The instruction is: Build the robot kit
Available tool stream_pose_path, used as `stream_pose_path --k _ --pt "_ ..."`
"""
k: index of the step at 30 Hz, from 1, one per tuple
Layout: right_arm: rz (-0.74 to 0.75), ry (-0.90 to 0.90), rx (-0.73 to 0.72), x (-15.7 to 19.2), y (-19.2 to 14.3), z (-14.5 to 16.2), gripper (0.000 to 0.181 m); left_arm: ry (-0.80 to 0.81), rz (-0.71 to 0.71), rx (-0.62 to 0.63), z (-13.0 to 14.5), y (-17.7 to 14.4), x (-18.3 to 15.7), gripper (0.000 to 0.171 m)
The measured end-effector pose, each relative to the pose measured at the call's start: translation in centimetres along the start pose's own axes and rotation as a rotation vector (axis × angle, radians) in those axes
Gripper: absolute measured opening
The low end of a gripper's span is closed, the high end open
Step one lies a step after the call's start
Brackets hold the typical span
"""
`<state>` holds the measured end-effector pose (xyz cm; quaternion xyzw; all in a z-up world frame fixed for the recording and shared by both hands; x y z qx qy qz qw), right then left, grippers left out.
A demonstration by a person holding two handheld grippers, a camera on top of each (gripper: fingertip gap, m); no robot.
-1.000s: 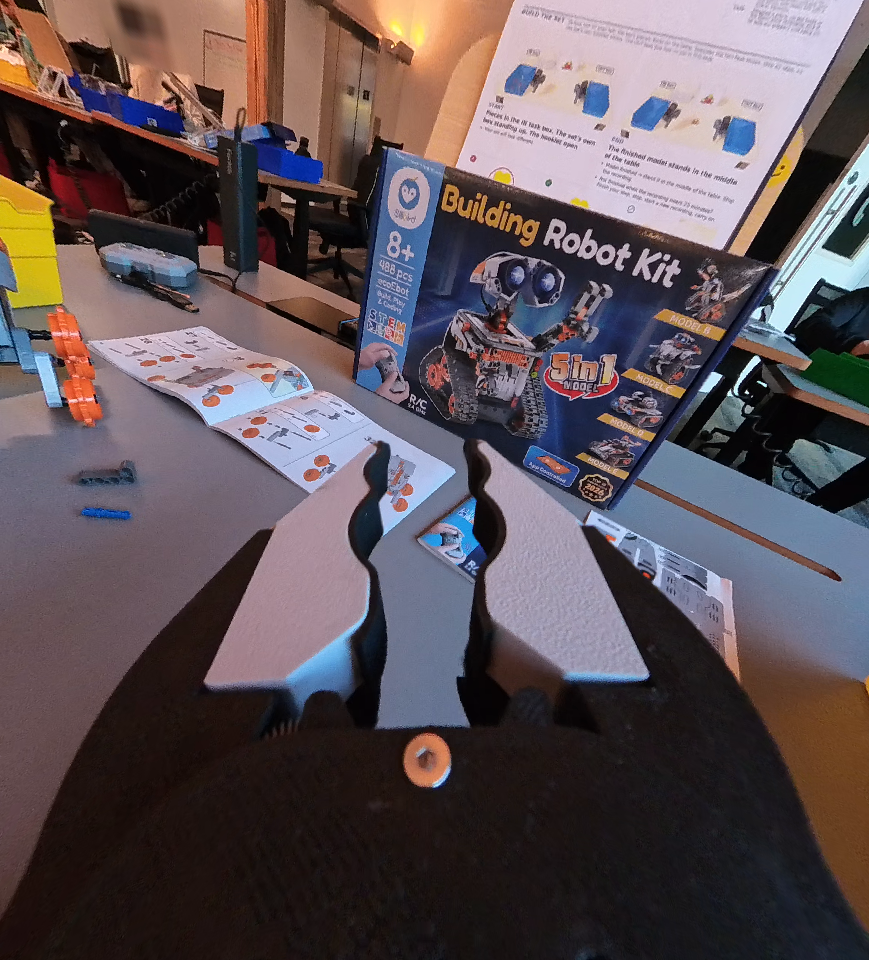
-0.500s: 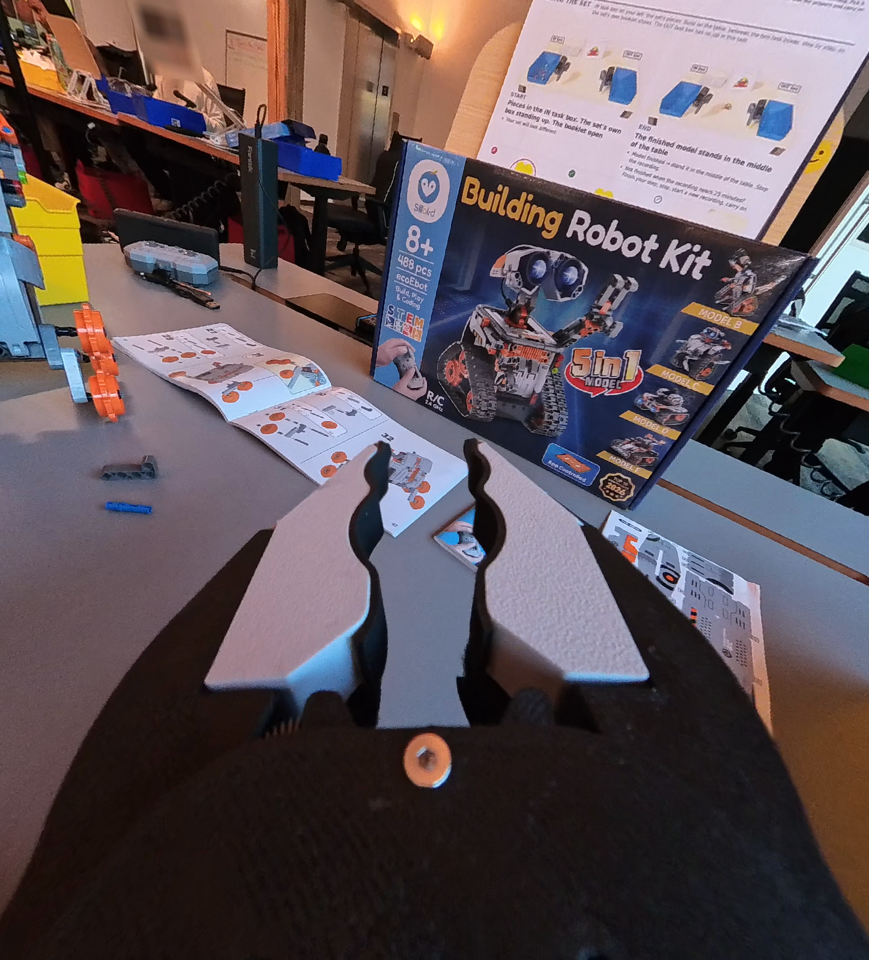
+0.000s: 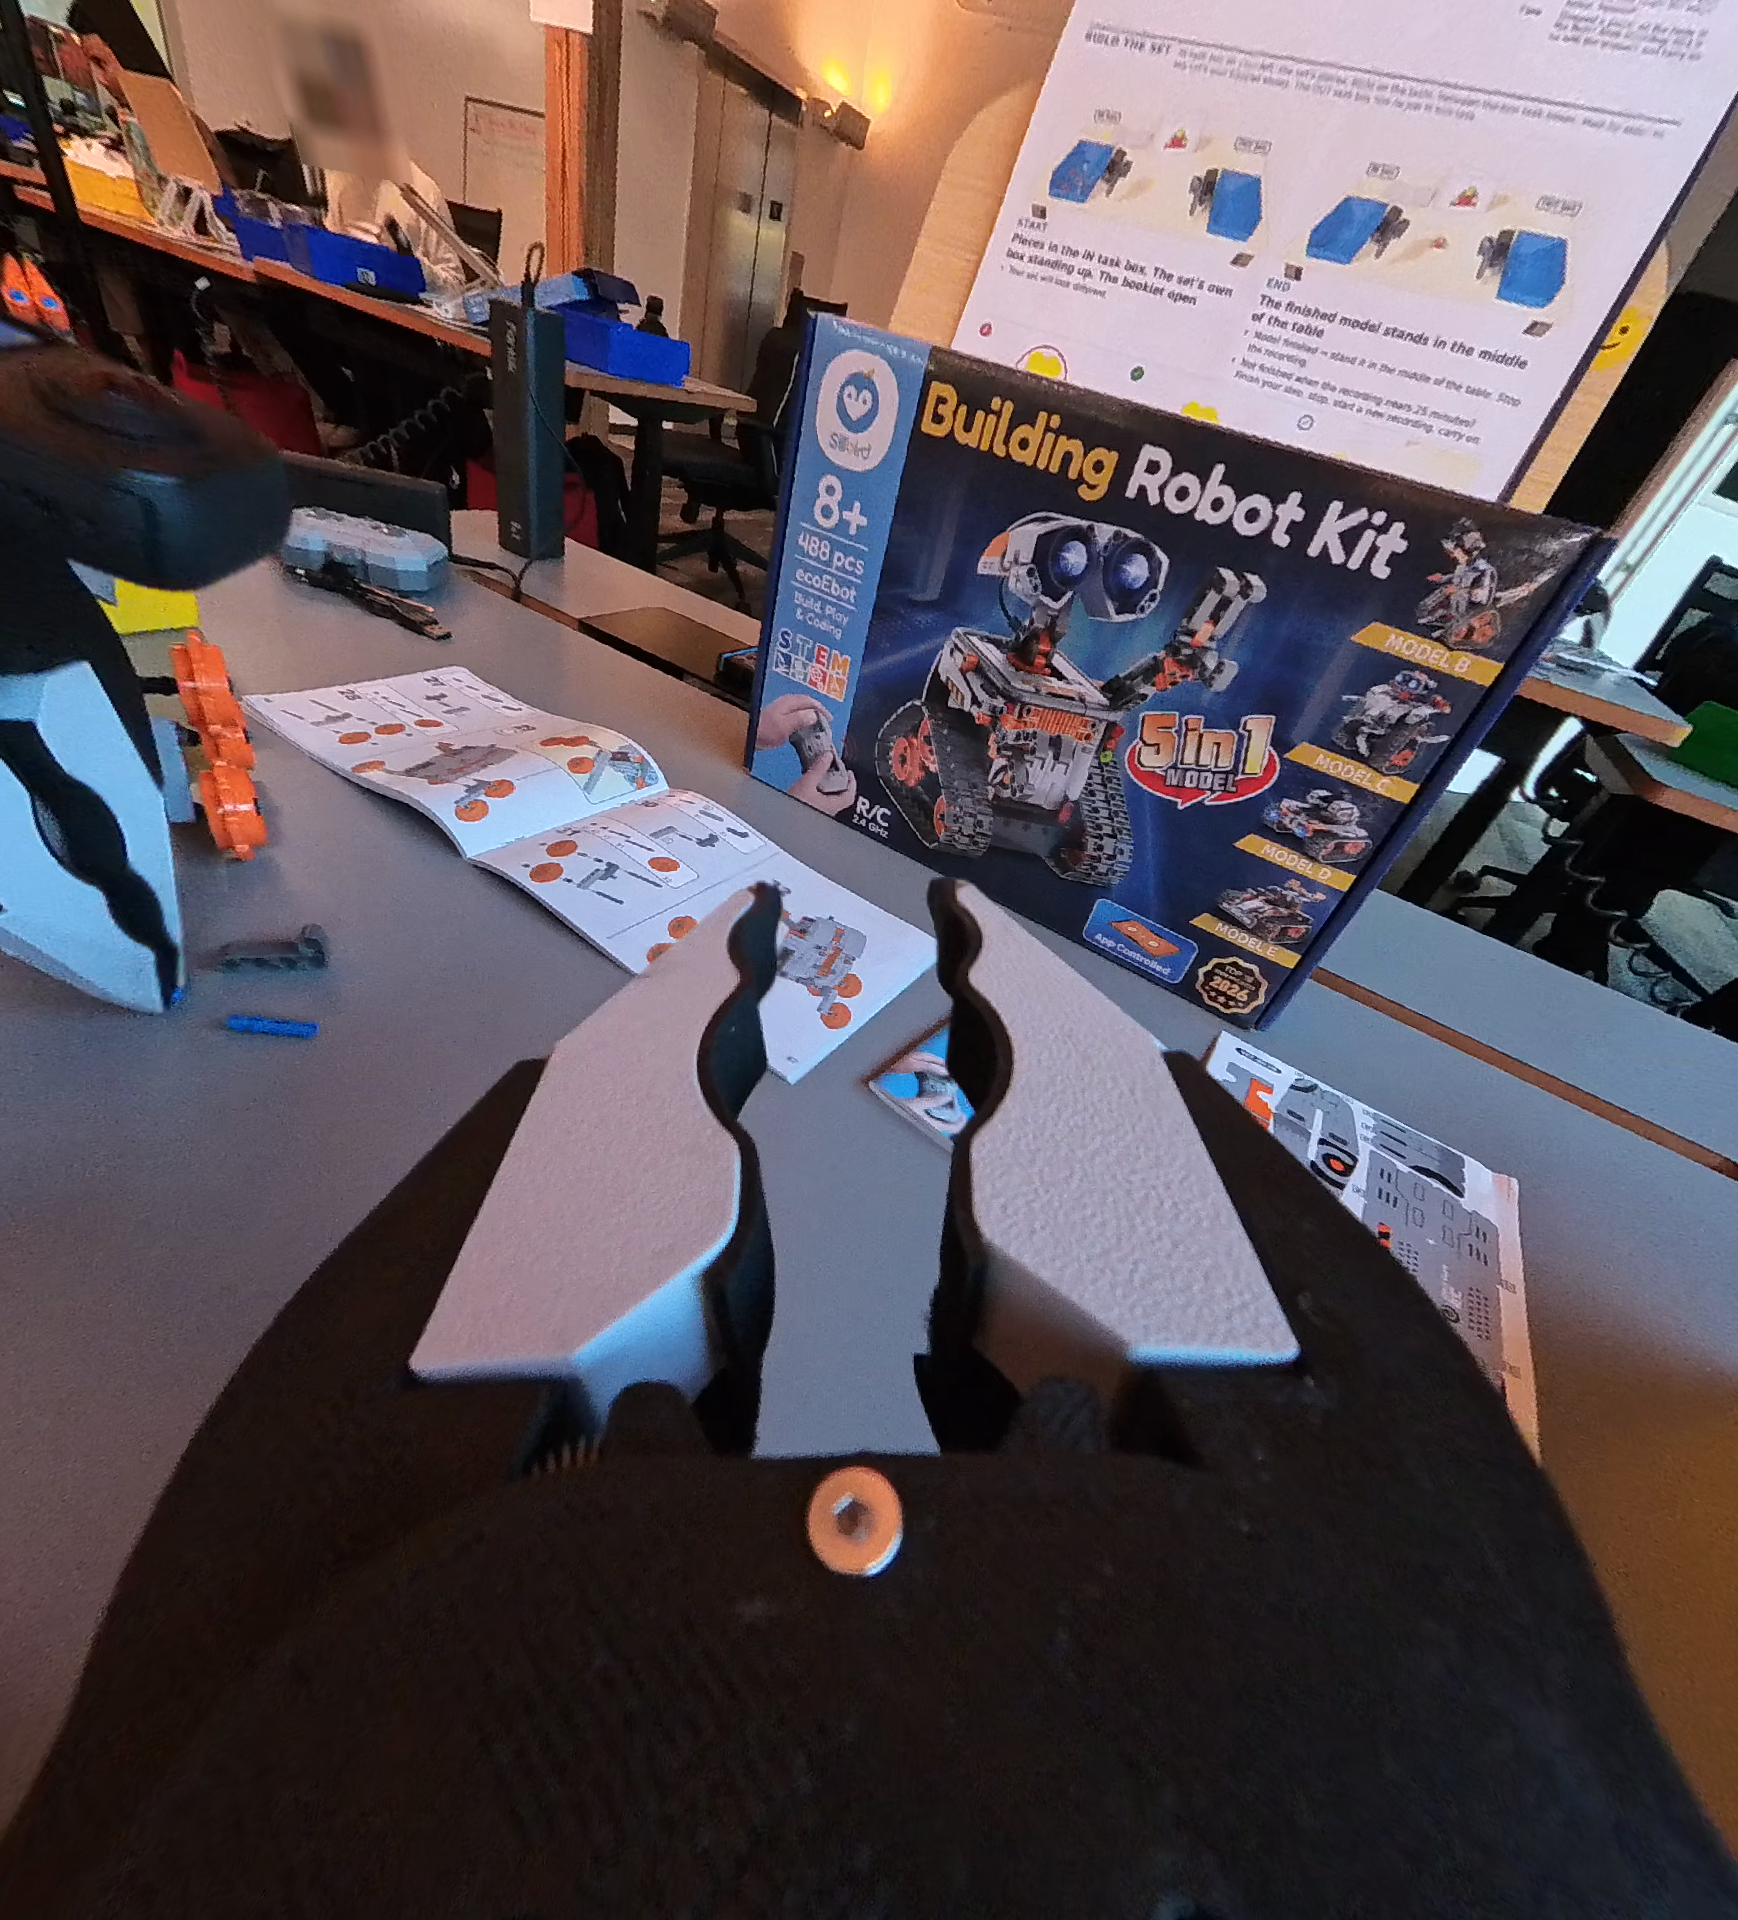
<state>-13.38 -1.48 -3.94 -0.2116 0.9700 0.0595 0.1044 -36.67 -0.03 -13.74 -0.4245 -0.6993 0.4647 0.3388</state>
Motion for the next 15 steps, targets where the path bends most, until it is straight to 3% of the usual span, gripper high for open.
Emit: stream_pose_path --k 3,9,15 --pt "-0.001 0.001 -0.006 0.0 -0.1 -0.1 0.030 -0.041 0.026 0.012 0.1 0.1 -0.2 0.003" --pt "0.006 -0.019 0.007 0.1 0.1 0.3 0.030 -0.093 0.027 -0.066 -0.1 -0.3 -0.2 0.029" --pt "0.001 -0.046 0.032 0.3 0.5 0.9 0.030 -0.083 -0.022 -0.172 -0.6 -4.0 -1.0 0.030"
Point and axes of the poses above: each gripper's, where its closed fingertips meet, y out along the fingers, z out of its underside, x = y × z across the jaws, the point moved 5 cm from there along -y, back along the fingers, and after that the axes turned 8 degrees about -x, right-handed, at the moved point
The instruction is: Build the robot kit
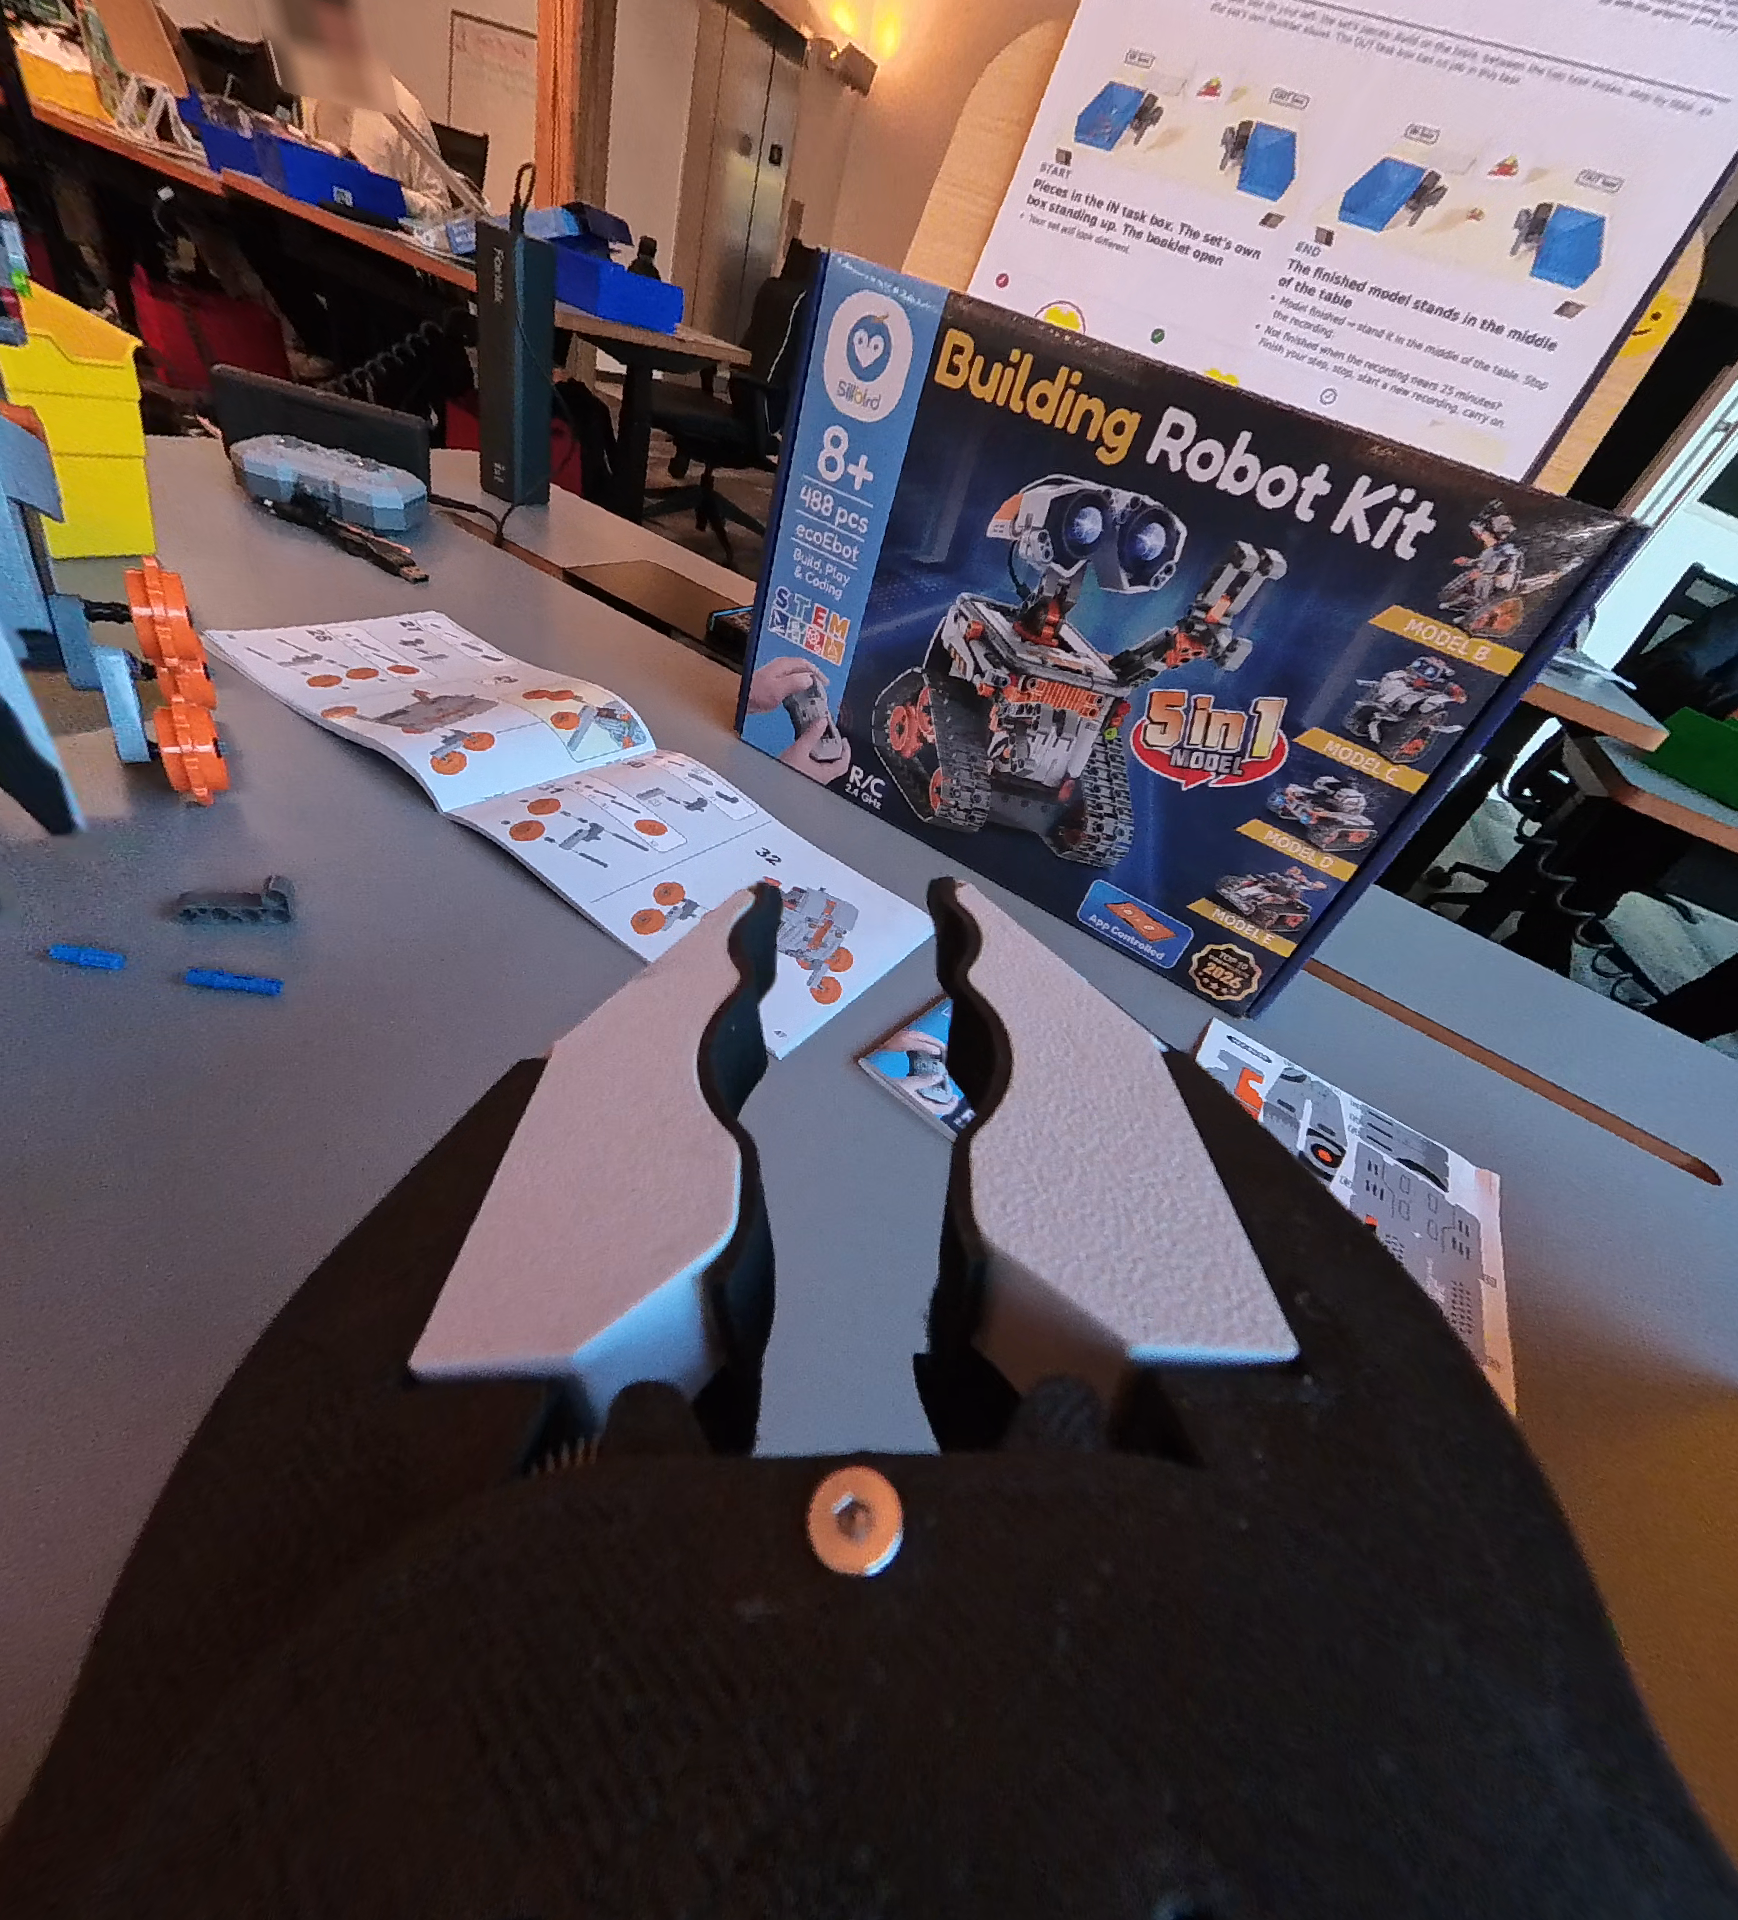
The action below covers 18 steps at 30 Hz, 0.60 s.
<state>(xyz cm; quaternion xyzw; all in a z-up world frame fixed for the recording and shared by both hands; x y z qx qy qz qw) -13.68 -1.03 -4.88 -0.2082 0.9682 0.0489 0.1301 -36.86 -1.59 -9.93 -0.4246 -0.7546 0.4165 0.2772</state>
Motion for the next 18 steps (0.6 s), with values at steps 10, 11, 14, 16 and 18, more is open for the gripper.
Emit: stream_pose_path --k 10,11,14,16,18 --pt "0.024 0.031 -0.017 -0.7 -0.1 0.3 0.029 -0.025 -0.016 -0.168 -1.7 -3.9 -0.9 0.024" --pt "0.024 0.035 -0.019 -0.8 -0.1 0.3 0.029 -0.032 -0.017 -0.180 -1.7 -4.1 -0.9 0.023" --pt "0.025 0.034 -0.023 -0.8 0.0 0.3 0.029 -0.045 -0.022 -0.229 -1.8 -5.0 -1.0 0.021" --pt "0.027 0.033 -0.024 -0.8 0.0 0.4 0.029 -0.057 -0.023 -0.263 -2.0 -5.8 -1.1 0.020" --pt "0.029 0.043 -0.024 -0.9 0.0 0.4 0.029 -0.069 -0.021 -0.302 -2.2 -6.7 -1.3 0.020"
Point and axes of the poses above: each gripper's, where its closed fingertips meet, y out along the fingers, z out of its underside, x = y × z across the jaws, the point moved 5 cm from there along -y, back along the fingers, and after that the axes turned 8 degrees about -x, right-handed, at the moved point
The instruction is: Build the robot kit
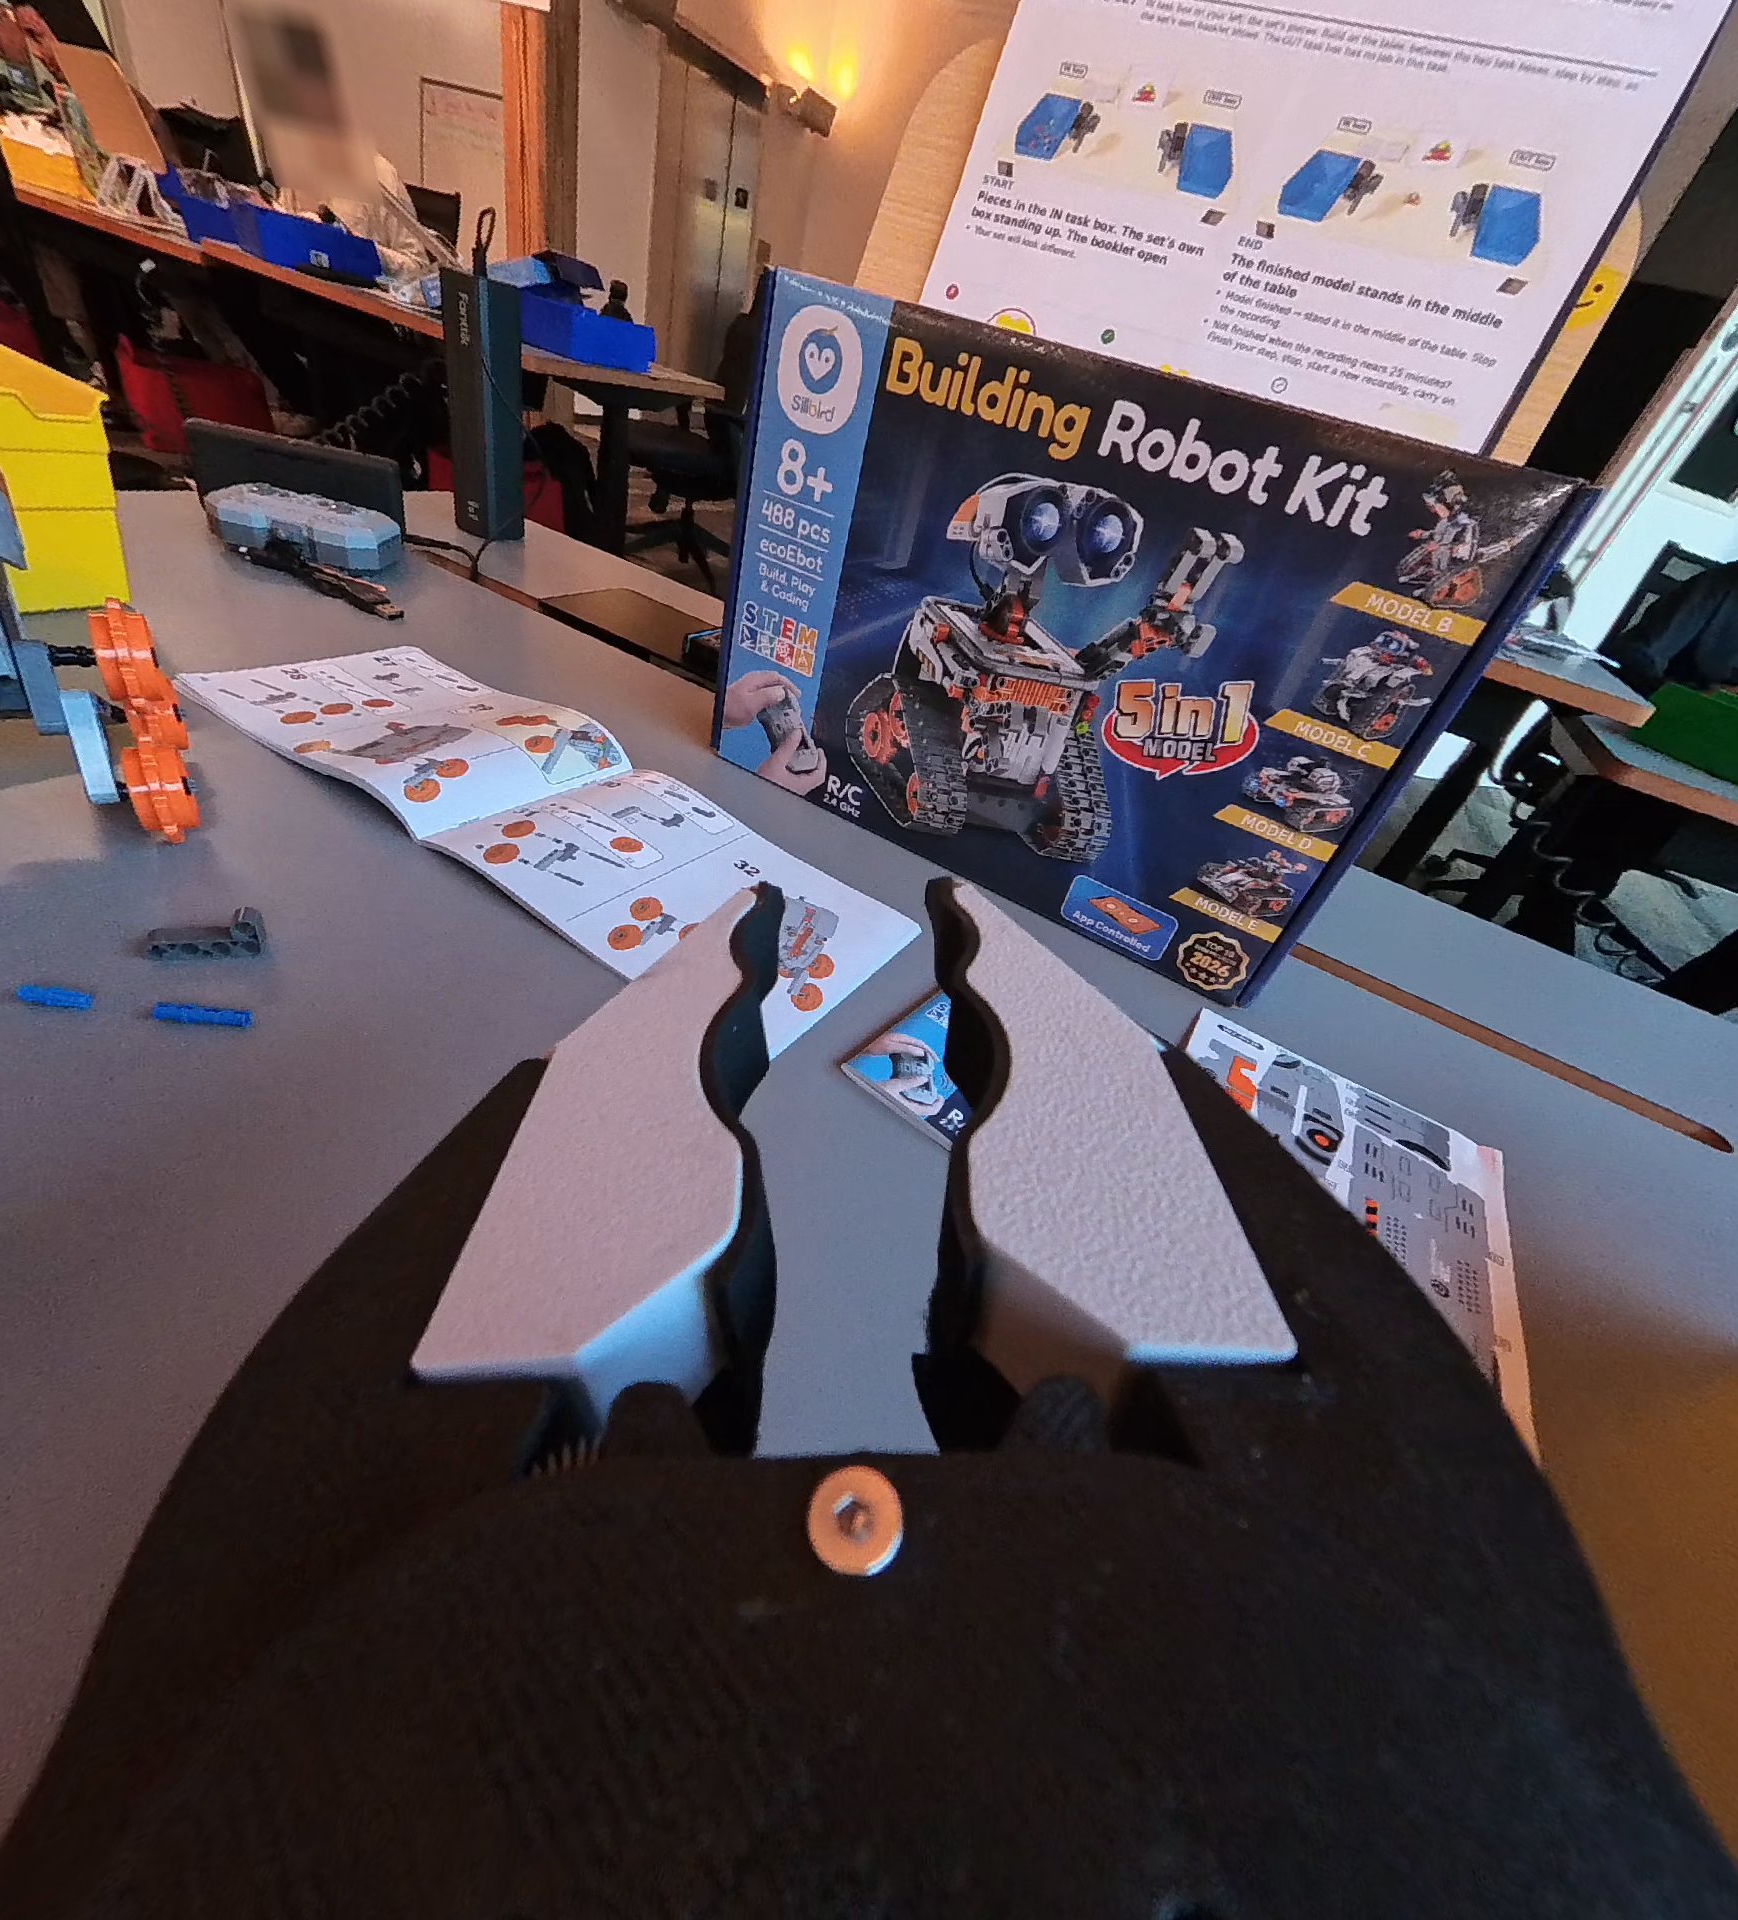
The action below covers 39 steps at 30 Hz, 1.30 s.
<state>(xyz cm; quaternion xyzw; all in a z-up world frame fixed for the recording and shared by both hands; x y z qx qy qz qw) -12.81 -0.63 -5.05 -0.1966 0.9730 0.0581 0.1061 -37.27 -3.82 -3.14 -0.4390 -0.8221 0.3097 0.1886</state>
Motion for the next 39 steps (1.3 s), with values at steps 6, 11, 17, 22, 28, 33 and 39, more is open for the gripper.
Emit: stream_pose_path --k 6,11,17,22,28,33,39 --pt "0.008 0.018 -0.001 -0.3 -0.1 0.1 0.029 -0.009 -0.006 -0.116 -1.7 -2.4 -0.5 0.017" --pt "0.002 0.018 0.012 -0.2 0.1 0.4 0.029 -0.012 -0.035 -0.233 -3.3 -5.7 -0.2 0.015" --pt "-0.004 -0.002 0.041 0.0 0.3 0.8 0.029 -0.055 -0.070 -0.355 -3.7 -10.1 1.6 0.013" --pt "0.012 0.002 0.047 -0.3 0.3 1.0 0.029 -0.083 -0.090 -0.413 -3.2 -12.7 2.9 0.013" --pt "0.022 0.005 0.066 -0.5 0.4 1.5 0.028 -0.089 -0.121 -0.464 -2.3 -14.8 3.9 0.012" --pt "0.022 -0.009 0.091 -0.4 0.7 2.0 0.028 -0.104 -0.152 -0.495 -1.1 -16.1 5.0 0.012" --pt "0.029 -0.007 0.087 -0.4 0.9 2.0 0.028 -0.172 -0.228 -0.545 2.3 -19.7 7.8 0.013"
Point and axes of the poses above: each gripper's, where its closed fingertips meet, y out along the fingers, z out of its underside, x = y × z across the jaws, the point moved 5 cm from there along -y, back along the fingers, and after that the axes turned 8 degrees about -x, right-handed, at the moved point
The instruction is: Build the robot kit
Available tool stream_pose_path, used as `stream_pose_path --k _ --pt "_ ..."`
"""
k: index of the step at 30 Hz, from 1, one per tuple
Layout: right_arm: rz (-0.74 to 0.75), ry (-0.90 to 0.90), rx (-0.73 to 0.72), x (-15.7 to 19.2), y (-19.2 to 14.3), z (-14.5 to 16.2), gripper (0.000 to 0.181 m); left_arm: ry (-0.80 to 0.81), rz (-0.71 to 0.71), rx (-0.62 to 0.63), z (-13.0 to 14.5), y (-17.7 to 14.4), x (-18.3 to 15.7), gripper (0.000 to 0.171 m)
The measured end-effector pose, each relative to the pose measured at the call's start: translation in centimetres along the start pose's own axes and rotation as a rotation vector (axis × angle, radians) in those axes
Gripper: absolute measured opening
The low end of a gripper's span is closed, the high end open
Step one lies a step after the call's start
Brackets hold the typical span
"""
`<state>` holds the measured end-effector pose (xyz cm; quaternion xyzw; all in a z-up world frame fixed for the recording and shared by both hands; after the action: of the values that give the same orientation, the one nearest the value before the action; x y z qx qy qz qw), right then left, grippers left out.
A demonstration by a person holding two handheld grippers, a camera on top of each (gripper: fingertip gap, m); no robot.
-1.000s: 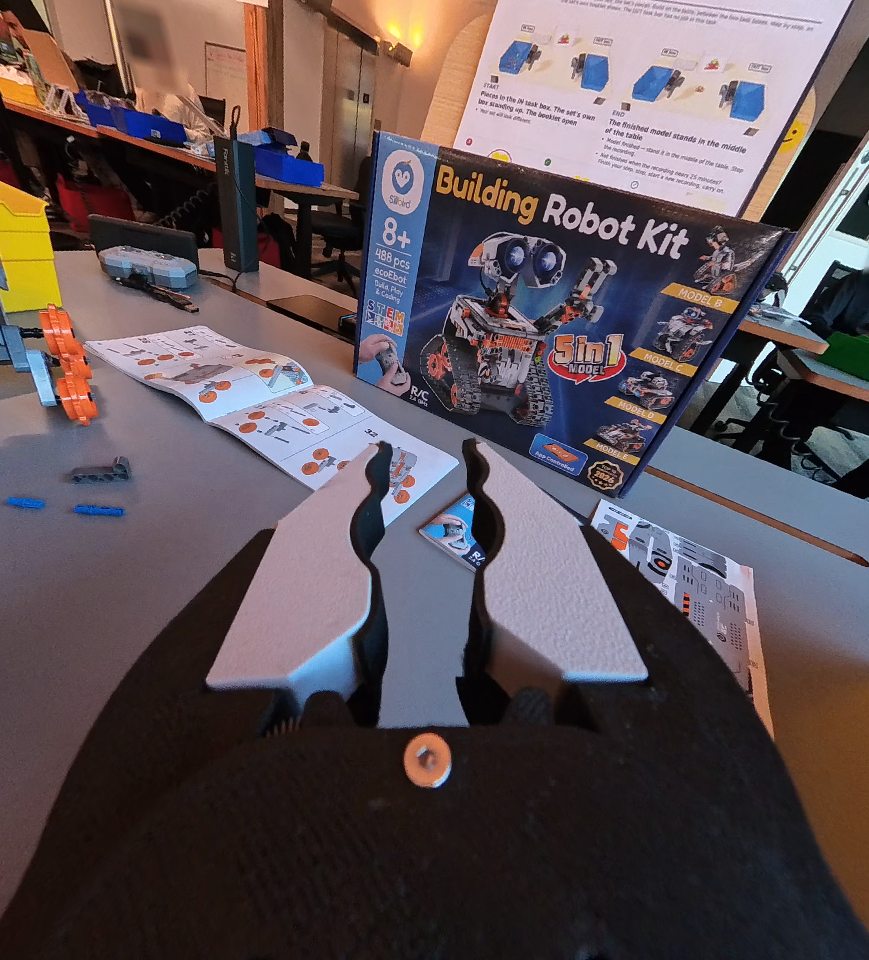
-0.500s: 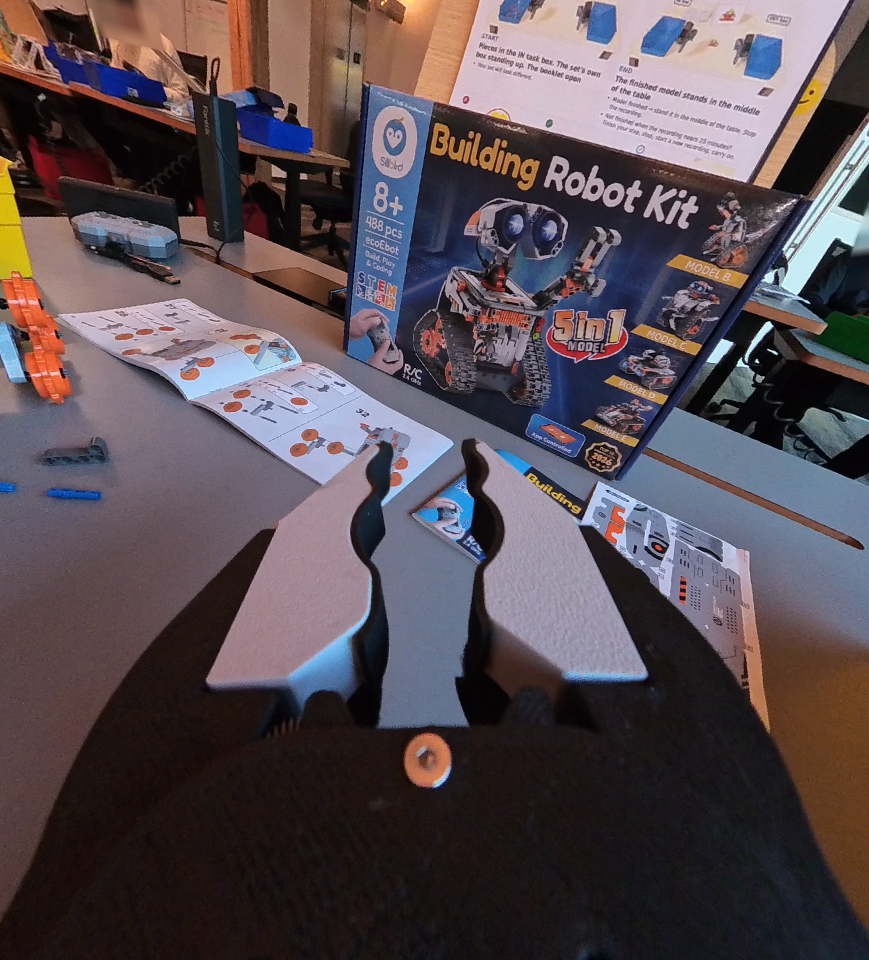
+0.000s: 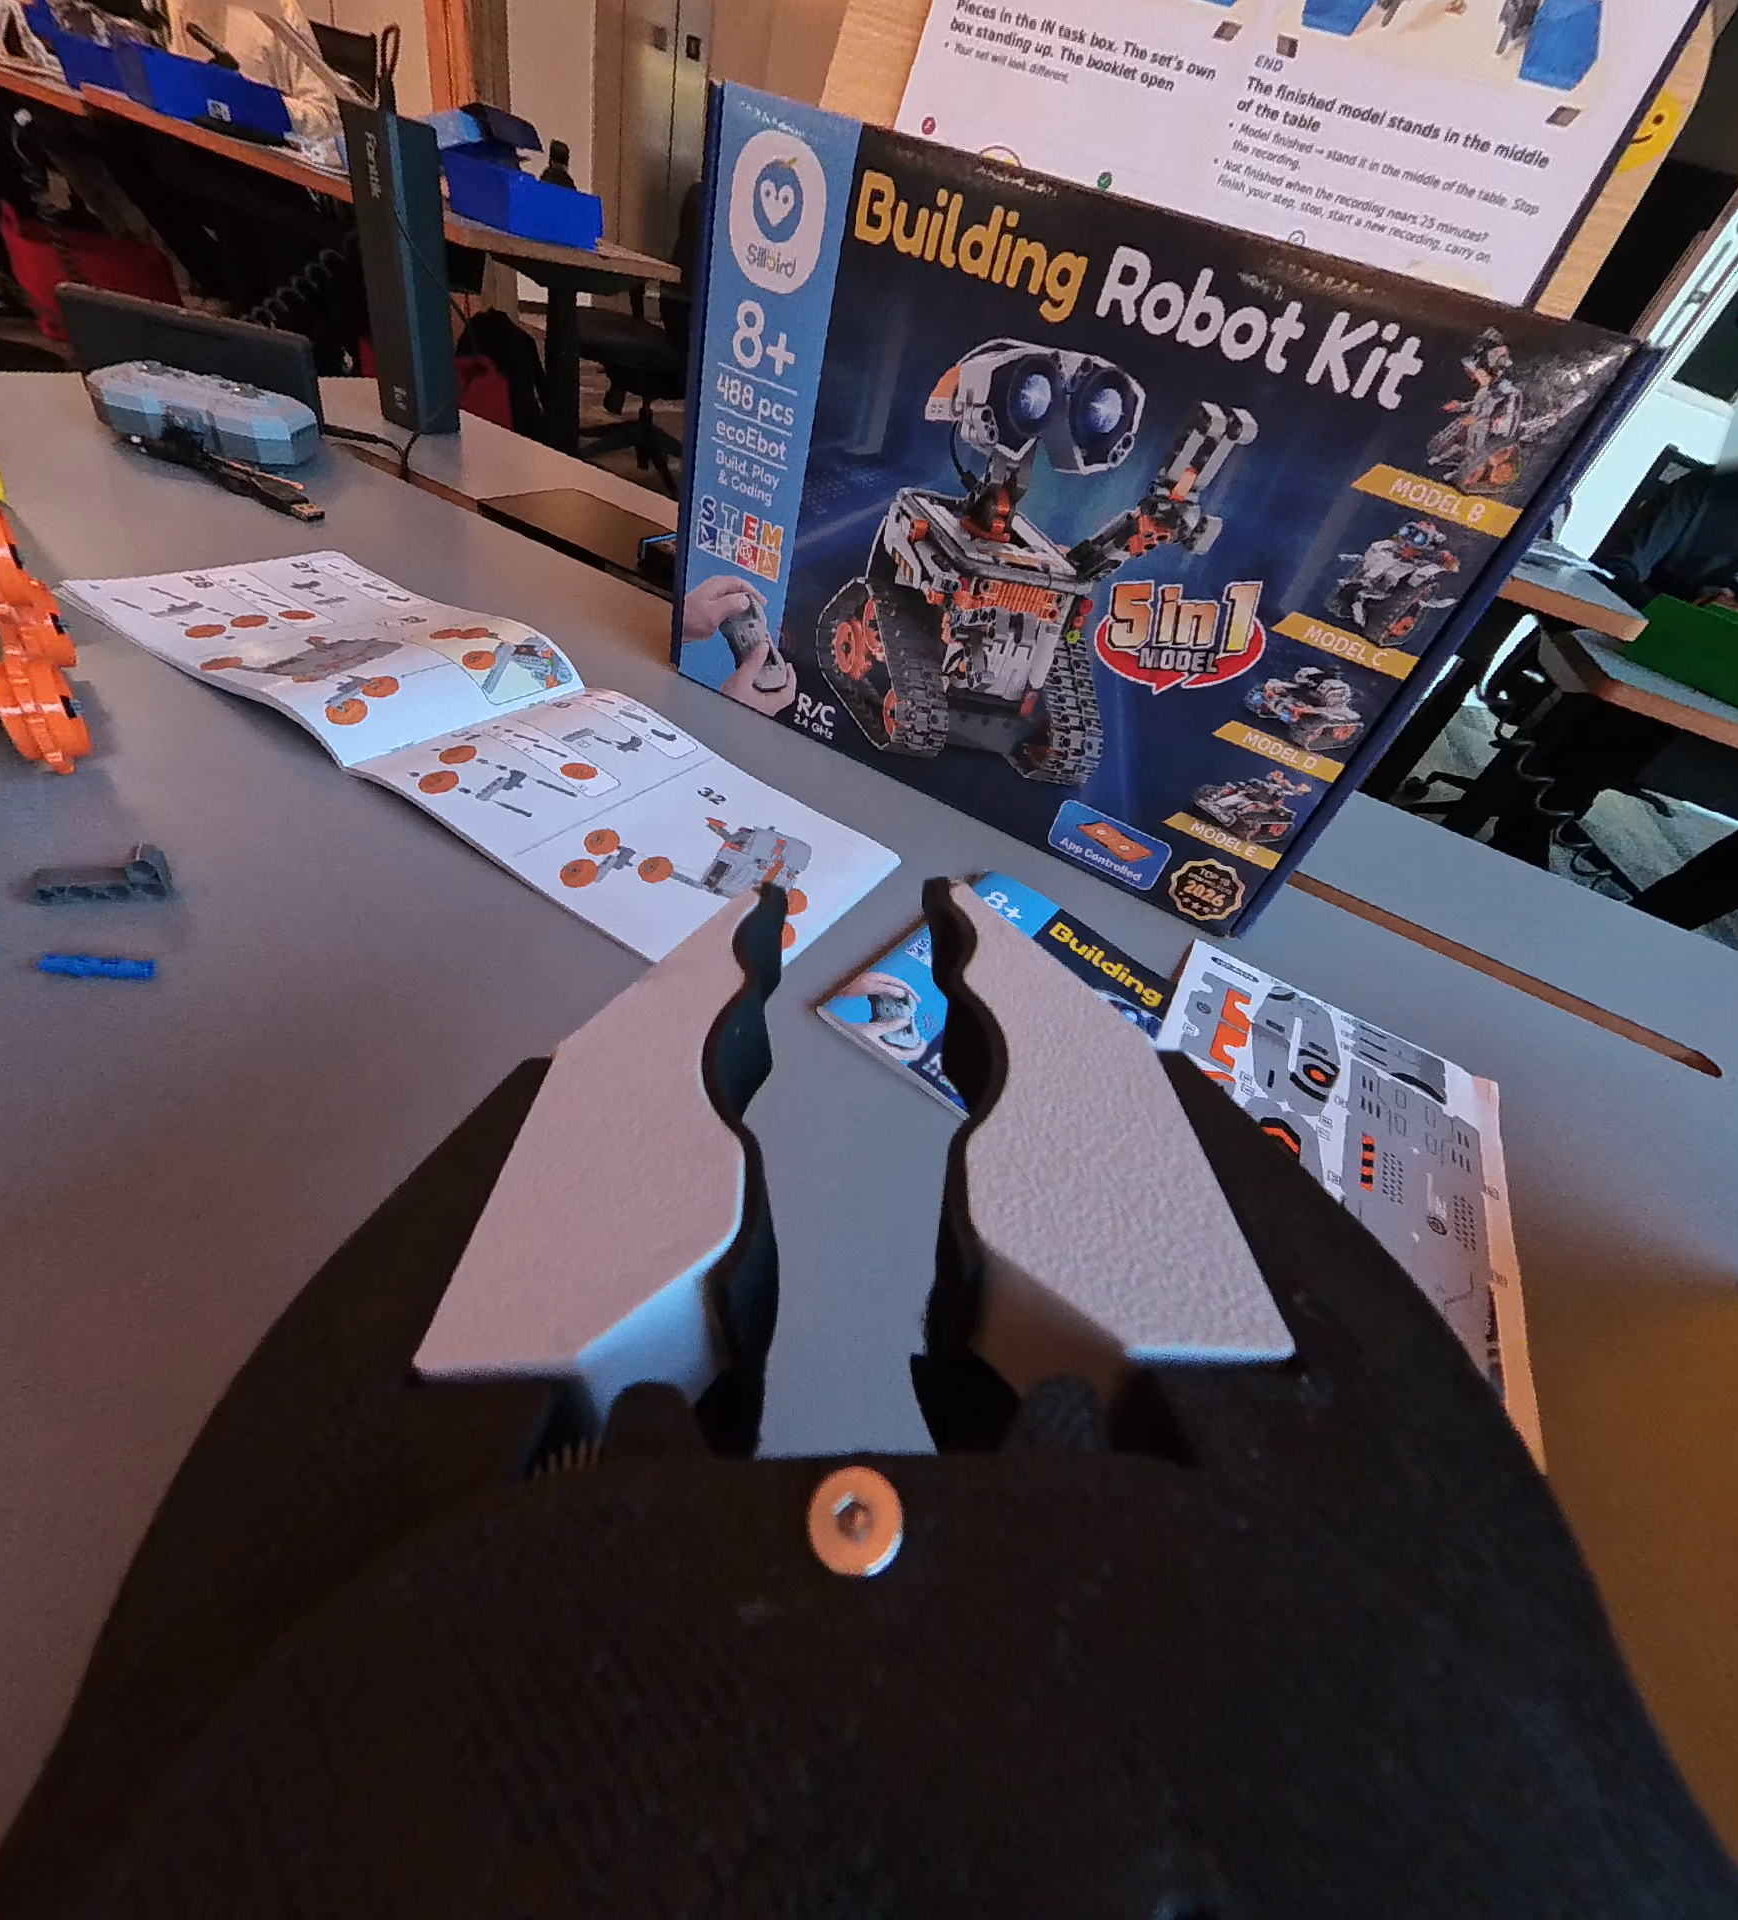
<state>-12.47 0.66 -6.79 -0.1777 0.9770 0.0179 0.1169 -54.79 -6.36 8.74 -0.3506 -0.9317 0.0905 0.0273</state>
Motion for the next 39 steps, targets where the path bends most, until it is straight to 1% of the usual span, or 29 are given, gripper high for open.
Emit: stream_pose_path --k 4,8,12,17,20,22,25,27,29,31,34,36,39 --pt "0.008 -0.012 -0.030 0.0 0.0 -1.0 0.027 -0.020 -0.142 -0.031 1.8 -4.5 4.2 0.016" --pt "0.009 -0.074 -0.022 1.0 -0.2 -2.4 0.028 -0.075 -0.181 -0.072 4.0 -7.7 6.7 0.020" --pt "-0.048 -0.120 -0.029 3.6 -0.1 -4.1 0.028 -0.105 -0.250 -0.031 6.4 -8.8 8.7 0.021" --pt "-0.131 -0.090 -0.026 7.4 0.8 -5.6 0.028 -0.105 -0.306 0.025 8.9 -9.3 10.3 0.022" --pt "-0.159 -0.098 -0.036 9.1 1.5 -6.0 0.028 -0.124 -0.346 0.040 10.0 -10.4 11.3 0.023" --pt "-0.162 -0.106 -0.039 9.6 1.9 -5.7 0.028 -0.139 -0.376 0.047 10.4 -11.6 12.0 0.023" --pt "-0.121 -0.105 -0.021 9.0 2.7 -3.9 0.028 -0.143 -0.434 0.071 11.3 -14.2 12.6 0.023" --pt "-0.099 -0.065 -0.002 8.4 3.0 -2.6 0.028 -0.139 -0.481 0.080 11.9 -16.2 12.9 0.023" --pt "-0.055 -0.053 0.003 7.4 3.1 -2.0 0.028 -0.145 -0.517 0.084 12.5 -18.2 13.1 0.023" --pt "0.008 -0.056 -0.008 6.1 2.9 -1.9 0.028 -0.154 -0.539 0.087 13.2 -19.9 13.2 0.023" --pt "0.070 -0.003 -0.046 4.7 2.5 -2.4 0.028 -0.165 -0.575 0.083 14.1 -22.2 13.7 0.023" --pt "0.099 0.015 -0.060 4.2 2.4 -2.7 0.028 -0.182 -0.583 0.076 14.7 -23.3 14.0 0.023" --pt "0.128 -0.026 -0.057 4.2 2.2 -2.9 0.027 -0.189 -0.576 0.060 15.5 -24.3 14.1 0.023"
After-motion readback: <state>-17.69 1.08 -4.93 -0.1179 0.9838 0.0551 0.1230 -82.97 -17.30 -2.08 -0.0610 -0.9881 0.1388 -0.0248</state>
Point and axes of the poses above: each gripper's, where its closed fingertips meet, y out along the fingers, z out of its underside, x = y × z across the jaws, the point moved 5 cm from there along -y, back along the fingers, and after that the axes turned 8 degrees about -x, right-handed, at the moved point
